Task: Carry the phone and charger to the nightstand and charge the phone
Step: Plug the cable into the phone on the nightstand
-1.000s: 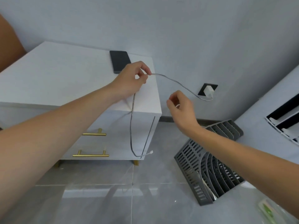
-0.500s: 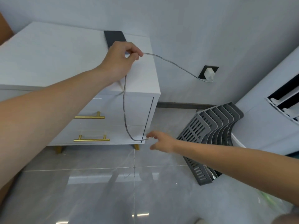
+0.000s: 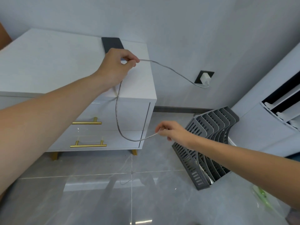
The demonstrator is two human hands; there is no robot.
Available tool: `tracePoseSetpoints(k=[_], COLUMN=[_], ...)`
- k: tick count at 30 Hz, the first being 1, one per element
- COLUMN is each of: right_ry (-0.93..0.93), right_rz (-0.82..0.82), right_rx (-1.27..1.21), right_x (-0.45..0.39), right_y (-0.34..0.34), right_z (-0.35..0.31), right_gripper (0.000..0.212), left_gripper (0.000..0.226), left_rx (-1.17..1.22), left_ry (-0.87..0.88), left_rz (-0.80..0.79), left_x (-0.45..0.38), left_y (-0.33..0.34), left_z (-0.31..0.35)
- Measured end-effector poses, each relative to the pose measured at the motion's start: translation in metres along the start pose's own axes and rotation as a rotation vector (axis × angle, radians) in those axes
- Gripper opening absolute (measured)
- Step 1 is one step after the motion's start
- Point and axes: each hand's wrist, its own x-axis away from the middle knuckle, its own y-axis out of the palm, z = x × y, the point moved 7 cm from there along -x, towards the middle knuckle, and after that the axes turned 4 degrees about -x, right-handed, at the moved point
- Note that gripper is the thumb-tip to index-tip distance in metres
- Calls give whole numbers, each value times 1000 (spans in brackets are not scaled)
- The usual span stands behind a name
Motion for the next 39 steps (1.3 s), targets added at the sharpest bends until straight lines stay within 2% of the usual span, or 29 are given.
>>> tracePoseSetpoints(k=[4, 8, 14, 18, 23, 28, 30, 34, 37, 39], right_ry=[-70, -151, -278, -303, -309, -213, -164, -105, -78, -72], right_rz=[162, 288, 467, 468, 469, 449, 400, 359, 342, 348], right_rx=[-145, -294, -348, -373, -351, -494, -556, -682, -741, -742], right_x=[10, 14, -2, -23, -52, -73, -81, -92, -102, -108], right_y=[-48, -85, -112, -108, -98, -87, -79, -63, -51, -48], right_z=[-25, -51, -98, -132, -172, -192, -196, -198, -195, -193], right_gripper=[6, 14, 14, 3, 12, 28, 27, 18, 21, 23], left_gripper=[16, 15, 16, 20, 27, 79, 90, 91, 81, 67], left_rx=[-17, -41, -36, -81, -254, -672, -865, -1152, -1169, -1136], left_ry=[16, 50, 88, 104, 191, 226, 267, 375, 404, 435], left_rz=[-15, -33, -71, -90, -75, -289, -402, -577, -621, -611], left_x=[4, 9, 12, 5, -10, -37, -47, -65, -75, -80], left_y=[0, 2, 5, -2, -31, -39, -35, -22, -18, -19], left_z=[2, 11, 14, 10, 2, -16, -20, -22, -20, -17])
